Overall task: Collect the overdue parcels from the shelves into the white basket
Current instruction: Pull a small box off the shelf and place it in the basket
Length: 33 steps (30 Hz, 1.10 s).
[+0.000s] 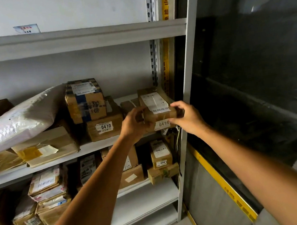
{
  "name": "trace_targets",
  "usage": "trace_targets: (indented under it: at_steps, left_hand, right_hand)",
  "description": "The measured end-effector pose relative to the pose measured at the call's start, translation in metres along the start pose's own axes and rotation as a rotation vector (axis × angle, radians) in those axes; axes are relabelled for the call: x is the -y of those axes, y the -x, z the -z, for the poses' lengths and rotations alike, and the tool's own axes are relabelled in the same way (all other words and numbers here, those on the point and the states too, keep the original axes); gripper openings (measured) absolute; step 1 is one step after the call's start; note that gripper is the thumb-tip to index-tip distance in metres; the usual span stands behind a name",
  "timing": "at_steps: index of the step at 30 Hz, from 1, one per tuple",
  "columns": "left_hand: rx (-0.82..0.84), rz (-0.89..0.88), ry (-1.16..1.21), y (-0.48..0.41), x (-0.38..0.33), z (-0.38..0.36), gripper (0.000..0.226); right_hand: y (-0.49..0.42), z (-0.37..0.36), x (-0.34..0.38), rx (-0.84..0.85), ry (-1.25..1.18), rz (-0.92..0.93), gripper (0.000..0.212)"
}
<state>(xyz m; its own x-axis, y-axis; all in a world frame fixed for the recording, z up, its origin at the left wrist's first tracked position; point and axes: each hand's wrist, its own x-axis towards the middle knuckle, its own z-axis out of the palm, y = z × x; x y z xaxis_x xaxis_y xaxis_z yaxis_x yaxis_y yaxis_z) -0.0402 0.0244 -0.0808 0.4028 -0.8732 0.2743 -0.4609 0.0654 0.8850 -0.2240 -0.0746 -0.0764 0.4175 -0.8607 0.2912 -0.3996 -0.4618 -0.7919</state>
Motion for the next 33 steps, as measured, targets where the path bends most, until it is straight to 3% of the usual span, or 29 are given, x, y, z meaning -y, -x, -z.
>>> trace_targets:
  at_steps: [16,26,33]
  left_hand:
    - [0.432,-0.118,0.119,0.075,0.027,0.036,0.064]
    - [0.5,-0.191,0.046,0.141,0.036,0.005,0.072]
    - [0.558,-0.135,0.008,0.182,0.039,-0.022,0.07]
  right_hand:
    - [0.162,-0.032,0.035,-0.311,0.094,-0.122,0.056]
    - [0.264,-0.026,0.016,-0.393,0.149,-0.139,0.056]
    - [0.313,-0.02,-0.007,-0.429,0.167,-0.145,0.052]
